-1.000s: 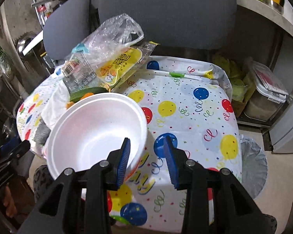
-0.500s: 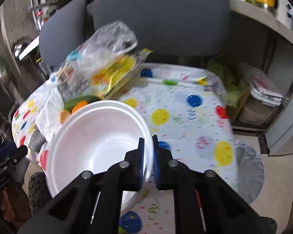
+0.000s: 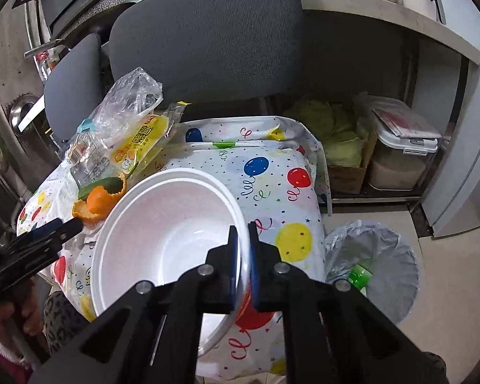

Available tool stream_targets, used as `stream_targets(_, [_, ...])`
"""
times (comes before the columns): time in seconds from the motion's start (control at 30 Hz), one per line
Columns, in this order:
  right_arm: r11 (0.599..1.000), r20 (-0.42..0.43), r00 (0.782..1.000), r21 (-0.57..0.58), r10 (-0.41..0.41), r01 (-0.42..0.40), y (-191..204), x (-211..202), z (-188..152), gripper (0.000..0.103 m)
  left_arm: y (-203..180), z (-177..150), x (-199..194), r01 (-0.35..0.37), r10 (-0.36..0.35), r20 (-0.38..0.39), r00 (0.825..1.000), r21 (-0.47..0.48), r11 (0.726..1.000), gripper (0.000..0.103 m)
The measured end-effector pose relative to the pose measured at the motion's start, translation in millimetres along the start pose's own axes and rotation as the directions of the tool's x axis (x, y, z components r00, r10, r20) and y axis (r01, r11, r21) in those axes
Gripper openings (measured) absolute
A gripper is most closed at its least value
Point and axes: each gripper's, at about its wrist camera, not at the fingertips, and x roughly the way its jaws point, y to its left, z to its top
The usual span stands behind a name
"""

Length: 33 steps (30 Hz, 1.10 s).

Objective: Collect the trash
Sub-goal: 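Grasp the orange peel with the left tool while the right tool holds the bowl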

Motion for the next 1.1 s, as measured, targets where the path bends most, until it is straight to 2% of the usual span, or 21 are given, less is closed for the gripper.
stream_targets(0.17, [1.000, -0.003, 1.000, -0.001, 0.014, -0.014, -3.1, 6.4, 3.6, 0.007, -1.6, 13.6, 28.9, -0.061, 0.060, -0.038, 0.997, -0.024, 0.998, 0.069])
stream_targets(0.37, [1.000, -0.004, 1.000, -0.011, 0.024, -0.024, -3.0, 9.1, 5.9, 0.007, -13.8, 19.9, 50.7, -0.131, 0.132, -0.061, 0.989, 0.015, 0.991, 0.072])
stream_targets(0.43, [1.000, -0.004, 1.000, -0.013, 0.025, -0.025, -3.1, 10.0, 5.8, 0.007, -15.7, 19.9, 51.8, -0.138, 0.139, -0.053, 0.989, 0.024, 0.990, 0.069])
stream_targets(0.5, [1.000, -0.004, 1.000, -0.012, 0.029, -0.029, -3.2, 10.3, 6.2, 0.007, -16.8, 19.8, 47.7, -0.135, 0.136, -0.033, 0.990, 0.033, 0.990, 0.055])
stream_targets(0.57, [0.999, -0.003, 0.999, -0.009, 0.035, -0.035, -2.9, 9.9, 6.4, 0.007, -17.1, 20.9, 38.1, -0.117, 0.117, -0.012, 0.993, 0.033, 0.993, 0.045])
stream_targets(0.63, [0.999, -0.002, 0.999, -0.006, 0.040, -0.040, -3.5, 9.8, 6.9, 0.007, -13.8, 20.8, 27.4, -0.066, 0.066, -0.001, 0.998, 0.014, 0.998, 0.041])
stream_targets(0.77, [0.999, 0.000, 0.999, 0.003, 0.049, -0.049, -3.2, 8.0, 7.5, 0.007, -7.1, 19.4, 6.9, 0.034, -0.034, 0.020, 0.999, -0.016, 0.999, 0.039])
stream_targets(0.87, [0.999, 0.008, 0.999, 0.005, 0.052, -0.052, -1.0, 4.8, 7.3, 0.007, -3.7, 19.8, -11.4, 0.113, -0.112, 0.033, 0.993, -0.017, 0.993, 0.037])
stream_targets(1.0, [0.999, 0.028, 0.999, 0.006, 0.045, -0.045, 0.5, -1.8, 5.7, 0.007, -10.8, 17.8, -31.3, 0.127, -0.129, 0.068, 0.989, 0.029, 0.991, 0.036])
stream_targets(1.1, [0.999, 0.039, 0.998, 0.028, 0.040, -0.041, -3.0, -7.6, 6.3, 0.007, -10.8, 22.9, -40.1, 0.170, -0.172, 0.085, 0.981, 0.024, 0.985, 0.035])
